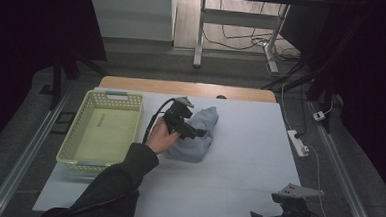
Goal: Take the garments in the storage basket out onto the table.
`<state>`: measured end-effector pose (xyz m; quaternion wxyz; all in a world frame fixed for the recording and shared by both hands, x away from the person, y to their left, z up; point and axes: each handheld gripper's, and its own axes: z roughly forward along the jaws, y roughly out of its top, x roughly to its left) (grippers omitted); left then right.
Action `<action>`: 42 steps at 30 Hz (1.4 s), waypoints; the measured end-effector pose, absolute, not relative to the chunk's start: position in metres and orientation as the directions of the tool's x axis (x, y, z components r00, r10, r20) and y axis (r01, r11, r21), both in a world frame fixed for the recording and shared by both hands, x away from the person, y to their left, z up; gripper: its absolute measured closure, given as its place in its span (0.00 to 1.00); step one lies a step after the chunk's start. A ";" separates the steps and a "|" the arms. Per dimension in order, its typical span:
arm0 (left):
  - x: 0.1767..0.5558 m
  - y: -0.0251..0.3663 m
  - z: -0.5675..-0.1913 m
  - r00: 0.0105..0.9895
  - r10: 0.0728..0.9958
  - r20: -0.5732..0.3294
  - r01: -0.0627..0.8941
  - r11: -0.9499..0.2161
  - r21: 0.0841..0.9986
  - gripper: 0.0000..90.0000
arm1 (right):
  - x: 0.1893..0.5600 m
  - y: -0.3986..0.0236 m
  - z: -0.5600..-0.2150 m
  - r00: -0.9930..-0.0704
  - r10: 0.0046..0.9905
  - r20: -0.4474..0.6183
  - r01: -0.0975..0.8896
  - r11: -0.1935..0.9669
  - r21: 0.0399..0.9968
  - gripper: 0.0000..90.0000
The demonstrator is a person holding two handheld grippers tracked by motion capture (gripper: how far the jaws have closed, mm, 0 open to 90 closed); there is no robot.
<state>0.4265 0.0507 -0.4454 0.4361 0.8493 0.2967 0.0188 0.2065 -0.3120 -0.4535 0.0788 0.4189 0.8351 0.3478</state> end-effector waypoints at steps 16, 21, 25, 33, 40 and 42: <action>0.407 0.068 -0.448 0.835 0.491 -0.248 0.486 -0.447 0.751 0.00 | 0.207 -0.312 -0.454 -0.633 0.758 0.159 0.646 0.404 0.647 0.00; 0.399 0.073 -0.450 0.840 0.483 -0.248 0.480 -0.448 0.754 0.00 | 0.207 -0.312 -0.453 -0.631 0.758 0.162 0.648 0.402 0.647 0.00; 0.393 0.078 -0.451 0.841 0.481 -0.249 0.481 -0.452 0.751 0.00 | 0.206 -0.313 -0.453 -0.632 0.757 0.165 0.648 0.399 0.649 0.00; 0.378 0.088 -0.445 0.843 0.469 -0.262 0.481 -0.441 0.757 0.00 | 0.206 -0.313 -0.453 -0.633 0.755 0.170 0.646 0.394 0.653 0.00; 0.363 0.096 -0.441 0.841 0.461 -0.282 0.494 -0.443 0.748 0.00 | 0.206 -0.313 -0.453 -0.633 0.755 0.171 0.646 0.394 0.654 0.00; 0.359 0.099 -0.439 0.843 0.460 -0.279 0.491 -0.446 0.748 0.00 | 0.206 -0.313 -0.453 -0.633 0.755 0.170 0.646 0.394 0.654 0.00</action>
